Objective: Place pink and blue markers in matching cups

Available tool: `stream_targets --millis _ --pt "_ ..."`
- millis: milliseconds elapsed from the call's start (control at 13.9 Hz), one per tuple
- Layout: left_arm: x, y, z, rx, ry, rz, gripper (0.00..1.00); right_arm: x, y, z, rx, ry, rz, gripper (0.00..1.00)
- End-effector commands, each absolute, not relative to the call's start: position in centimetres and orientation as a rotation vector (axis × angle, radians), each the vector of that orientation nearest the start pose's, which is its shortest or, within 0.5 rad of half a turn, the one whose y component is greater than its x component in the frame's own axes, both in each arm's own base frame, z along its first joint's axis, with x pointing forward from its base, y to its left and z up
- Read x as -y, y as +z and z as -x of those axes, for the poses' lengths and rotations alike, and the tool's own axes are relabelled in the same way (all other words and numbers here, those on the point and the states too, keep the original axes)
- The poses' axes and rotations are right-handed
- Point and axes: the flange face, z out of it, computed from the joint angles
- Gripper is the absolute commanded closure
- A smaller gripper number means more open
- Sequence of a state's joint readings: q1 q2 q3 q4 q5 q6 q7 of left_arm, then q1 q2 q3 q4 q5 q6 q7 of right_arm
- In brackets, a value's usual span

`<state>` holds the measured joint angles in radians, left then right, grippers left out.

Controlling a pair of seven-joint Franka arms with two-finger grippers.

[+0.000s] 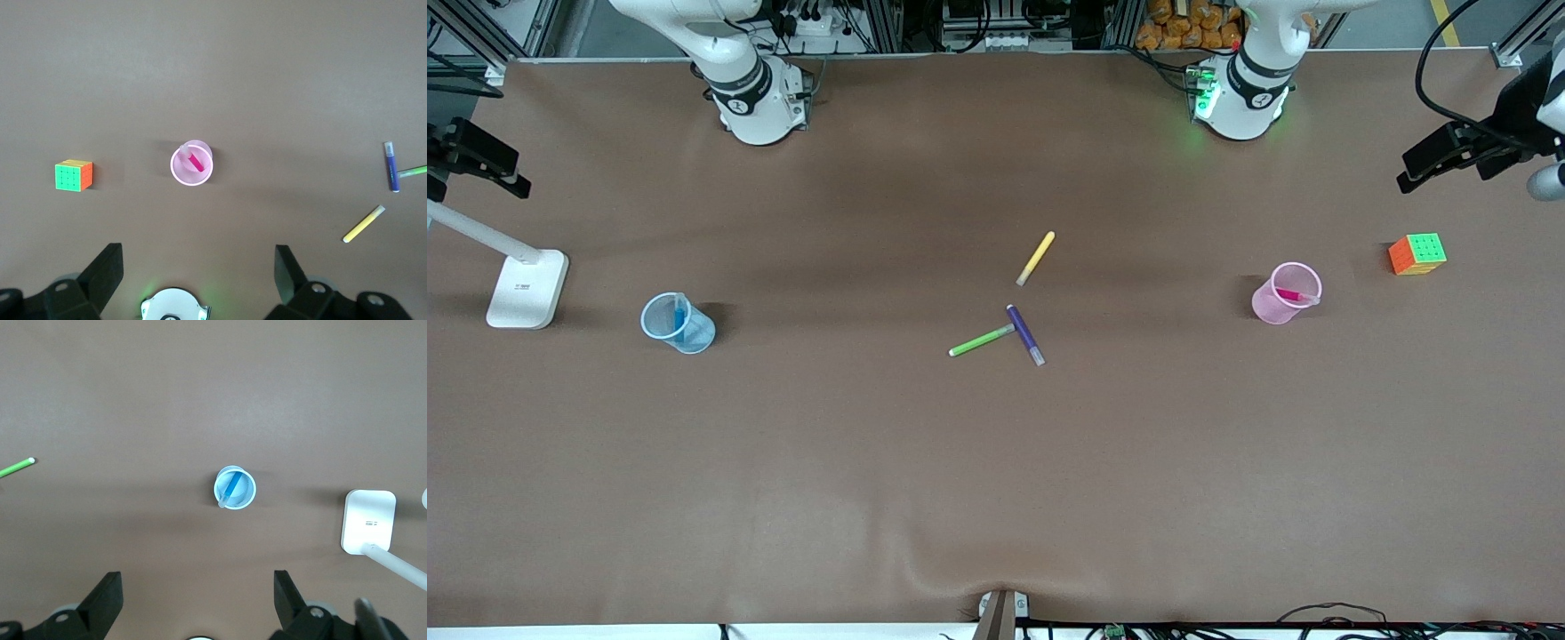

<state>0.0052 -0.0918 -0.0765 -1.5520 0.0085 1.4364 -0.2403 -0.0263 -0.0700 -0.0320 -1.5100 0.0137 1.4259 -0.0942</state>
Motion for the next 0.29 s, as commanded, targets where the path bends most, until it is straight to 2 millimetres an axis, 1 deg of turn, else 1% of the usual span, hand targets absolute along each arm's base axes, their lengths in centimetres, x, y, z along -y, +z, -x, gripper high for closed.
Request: stream_targets --millis 0,215 --pt "3.61 67.57 -51.2 0.266 0.037 3.11 0.0 2.73 68.11 -51.36 0.08 0.02 3.124 0.0" --pt "3.6 67.3 -51.19 0.233 0.054 3.111 0.0 2.73 67.99 -51.3 0.078 0.031 3.123 0.0"
